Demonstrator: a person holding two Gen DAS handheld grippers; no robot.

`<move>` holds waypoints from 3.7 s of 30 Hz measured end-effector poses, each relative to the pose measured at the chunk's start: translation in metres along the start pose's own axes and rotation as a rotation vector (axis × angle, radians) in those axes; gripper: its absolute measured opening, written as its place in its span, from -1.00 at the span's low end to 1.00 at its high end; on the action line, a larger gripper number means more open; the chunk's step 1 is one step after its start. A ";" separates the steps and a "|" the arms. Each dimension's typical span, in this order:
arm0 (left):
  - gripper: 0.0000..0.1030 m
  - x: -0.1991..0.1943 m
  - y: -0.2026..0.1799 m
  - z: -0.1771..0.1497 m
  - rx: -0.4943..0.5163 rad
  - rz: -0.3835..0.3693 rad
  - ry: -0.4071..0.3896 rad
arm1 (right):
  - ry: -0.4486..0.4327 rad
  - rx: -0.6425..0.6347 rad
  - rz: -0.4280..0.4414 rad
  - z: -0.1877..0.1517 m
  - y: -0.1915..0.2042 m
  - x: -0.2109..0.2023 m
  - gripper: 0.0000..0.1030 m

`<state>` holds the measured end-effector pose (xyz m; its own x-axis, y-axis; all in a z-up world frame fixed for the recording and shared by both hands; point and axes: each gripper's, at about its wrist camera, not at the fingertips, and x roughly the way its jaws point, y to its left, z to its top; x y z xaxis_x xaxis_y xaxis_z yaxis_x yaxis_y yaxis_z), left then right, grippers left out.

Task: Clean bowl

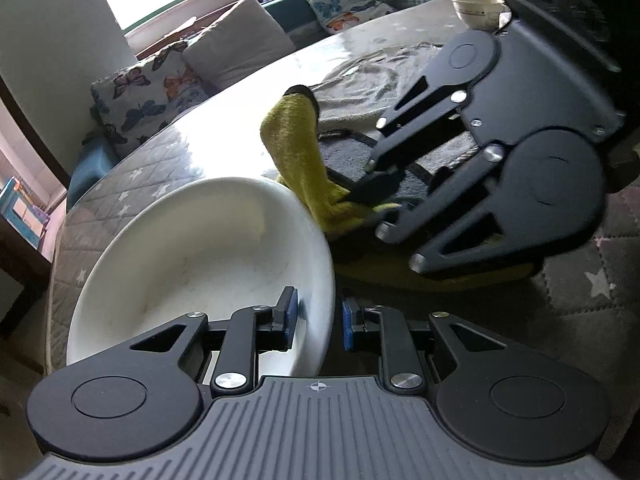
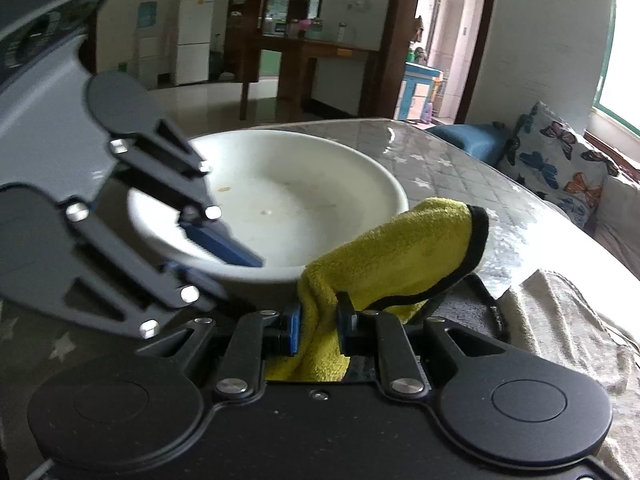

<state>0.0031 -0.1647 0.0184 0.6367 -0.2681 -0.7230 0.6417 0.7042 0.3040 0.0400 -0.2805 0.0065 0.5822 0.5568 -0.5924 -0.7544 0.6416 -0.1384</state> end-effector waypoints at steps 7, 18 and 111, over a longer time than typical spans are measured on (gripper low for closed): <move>-0.61 -0.003 0.000 -0.007 0.027 -0.008 -0.016 | 0.000 -0.008 0.051 -0.001 0.005 -0.008 -0.64; -0.62 -0.012 0.001 -0.017 0.028 -0.058 -0.023 | -0.009 -0.030 0.080 -0.002 0.011 -0.014 -0.64; -0.57 -0.048 0.000 -0.045 0.066 -0.150 0.030 | -0.056 -0.093 0.032 0.006 0.008 0.019 -0.63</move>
<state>-0.0466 -0.1219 0.0253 0.5192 -0.3464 -0.7813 0.7557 0.6130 0.2304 0.0467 -0.2617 -0.0007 0.5712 0.6065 -0.5530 -0.7964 0.5726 -0.1947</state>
